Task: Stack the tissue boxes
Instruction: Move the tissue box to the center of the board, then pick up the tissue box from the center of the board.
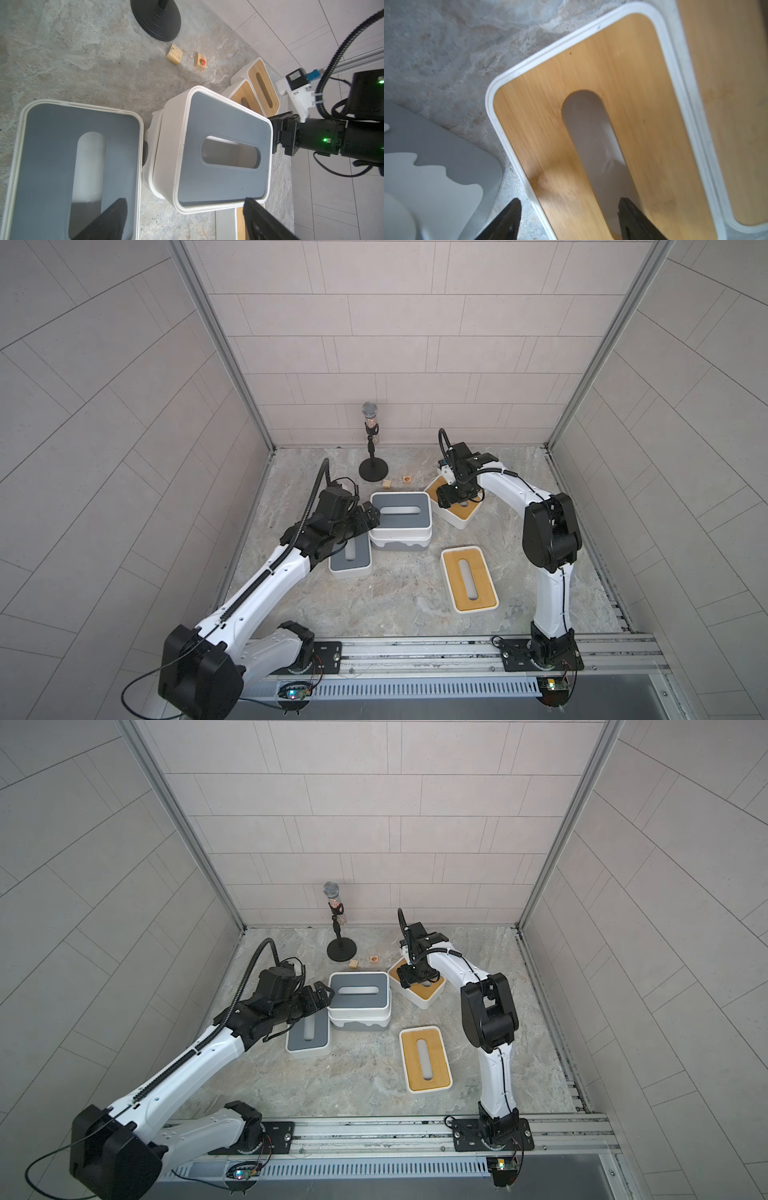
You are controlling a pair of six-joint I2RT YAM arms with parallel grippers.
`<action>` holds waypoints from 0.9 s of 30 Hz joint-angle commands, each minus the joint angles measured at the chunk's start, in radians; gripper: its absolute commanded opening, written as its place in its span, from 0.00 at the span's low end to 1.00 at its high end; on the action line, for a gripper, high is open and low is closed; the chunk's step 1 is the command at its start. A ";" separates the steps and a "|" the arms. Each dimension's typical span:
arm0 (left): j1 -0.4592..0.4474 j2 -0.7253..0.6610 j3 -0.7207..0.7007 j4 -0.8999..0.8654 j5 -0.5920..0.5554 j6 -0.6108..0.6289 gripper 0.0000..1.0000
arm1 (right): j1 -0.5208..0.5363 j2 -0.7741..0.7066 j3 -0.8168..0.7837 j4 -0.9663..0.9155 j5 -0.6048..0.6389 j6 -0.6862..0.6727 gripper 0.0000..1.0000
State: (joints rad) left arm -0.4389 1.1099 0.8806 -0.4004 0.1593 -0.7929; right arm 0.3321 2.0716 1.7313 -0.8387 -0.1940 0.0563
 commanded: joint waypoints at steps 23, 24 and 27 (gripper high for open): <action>0.005 -0.014 0.002 0.011 -0.025 -0.003 0.94 | 0.005 0.011 -0.053 0.007 0.044 -0.009 0.46; 0.004 -0.015 0.002 0.011 -0.025 -0.003 0.94 | 0.005 0.002 -0.058 0.012 0.038 -0.007 0.45; 0.004 -0.021 0.005 0.011 -0.022 -0.003 0.94 | 0.007 -0.019 -0.072 0.020 0.034 -0.002 0.40</action>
State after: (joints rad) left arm -0.4389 1.1084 0.8806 -0.3973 0.1349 -0.7933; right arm 0.3386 2.0865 1.6863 -0.8013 -0.1642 0.0360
